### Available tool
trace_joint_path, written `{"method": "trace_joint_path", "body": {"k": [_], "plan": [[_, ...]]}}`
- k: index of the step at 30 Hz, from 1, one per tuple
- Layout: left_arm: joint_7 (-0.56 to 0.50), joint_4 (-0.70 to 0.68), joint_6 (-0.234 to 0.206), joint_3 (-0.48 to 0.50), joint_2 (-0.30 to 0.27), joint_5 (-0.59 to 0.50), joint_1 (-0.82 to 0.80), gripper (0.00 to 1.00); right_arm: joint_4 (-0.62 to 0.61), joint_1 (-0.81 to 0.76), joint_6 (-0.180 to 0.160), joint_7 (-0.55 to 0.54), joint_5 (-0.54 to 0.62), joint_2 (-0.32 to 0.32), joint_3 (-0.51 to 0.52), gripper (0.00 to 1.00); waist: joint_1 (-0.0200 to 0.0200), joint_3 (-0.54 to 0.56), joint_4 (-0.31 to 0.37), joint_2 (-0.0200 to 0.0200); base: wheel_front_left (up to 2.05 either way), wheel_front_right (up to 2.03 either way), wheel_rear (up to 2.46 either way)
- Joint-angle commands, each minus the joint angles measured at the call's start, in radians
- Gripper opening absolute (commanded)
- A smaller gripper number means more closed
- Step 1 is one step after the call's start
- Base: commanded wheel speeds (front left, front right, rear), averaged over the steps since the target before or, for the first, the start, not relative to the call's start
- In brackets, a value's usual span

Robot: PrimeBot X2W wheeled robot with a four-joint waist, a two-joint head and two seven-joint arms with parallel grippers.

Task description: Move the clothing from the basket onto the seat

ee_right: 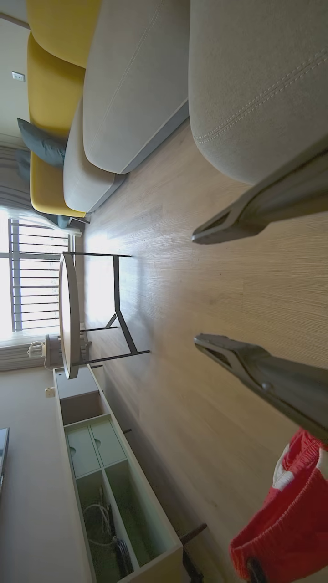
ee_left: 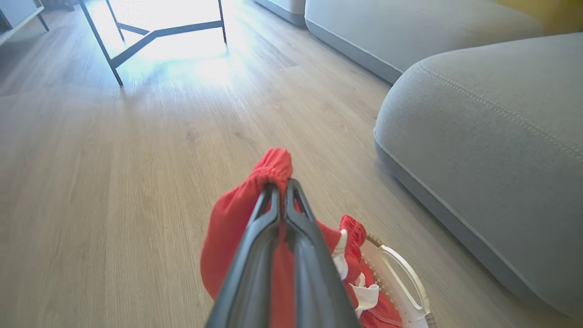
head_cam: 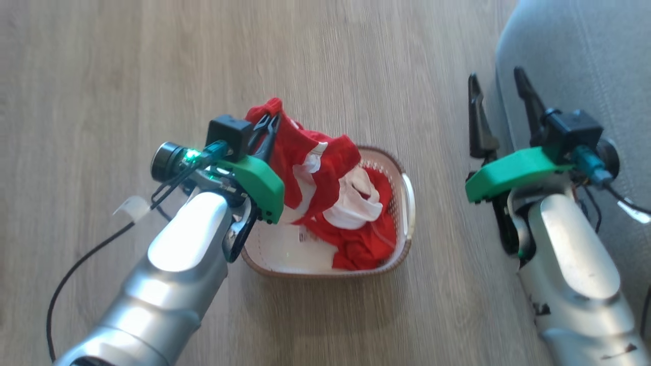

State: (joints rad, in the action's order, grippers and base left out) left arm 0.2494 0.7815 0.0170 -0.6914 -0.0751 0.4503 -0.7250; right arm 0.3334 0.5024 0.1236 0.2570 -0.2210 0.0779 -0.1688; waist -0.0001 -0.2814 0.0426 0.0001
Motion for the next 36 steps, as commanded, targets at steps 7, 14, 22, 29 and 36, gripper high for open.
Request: {"method": "trace_joint_path", "body": {"k": [7, 14, 22, 29, 36], "plan": [[0.012, -0.105, -0.006, 0.103, -0.028, -0.022, 0.02, 0.0, -0.003, -0.046, 0.007, 0.005, -0.02, 0.005, -0.044, 1.0, 0.0001, 0.106, -0.02, -0.0001, 0.0, 0.0, 0.0], [0.012, -0.188, -0.003, 0.153, -0.029, -0.04, 0.031, 0.0, 0.011, -0.084, 0.007, 0.005, -0.033, 0.006, -0.056, 1.0, 0.0001, 0.153, -0.026, -0.0001, 0.0, 0.0, 0.0], [0.012, -0.284, 0.002, 0.176, -0.033, -0.06, 0.008, 0.0, 0.018, -0.118, 0.007, 0.005, -0.046, 0.004, -0.059, 1.0, 0.0001, 0.187, -0.03, -0.0001, 0.0, 0.0, 0.0], [0.012, -0.342, -0.004, 0.179, -0.031, -0.064, -0.031, 0.0, 0.016, -0.126, 0.007, 0.005, -0.047, 0.0, -0.062, 1.0, 0.0001, 0.184, -0.029, -0.0001, 0.0, 0.0, 0.0], [0.009, -0.38, -0.011, 0.166, -0.019, -0.062, -0.051, 0.0, 0.012, -0.114, 0.007, 0.005, -0.053, -0.005, -0.098, 1.0, 0.0001, 0.172, -0.027, -0.0001, 0.0, 0.0, 0.0]]}}
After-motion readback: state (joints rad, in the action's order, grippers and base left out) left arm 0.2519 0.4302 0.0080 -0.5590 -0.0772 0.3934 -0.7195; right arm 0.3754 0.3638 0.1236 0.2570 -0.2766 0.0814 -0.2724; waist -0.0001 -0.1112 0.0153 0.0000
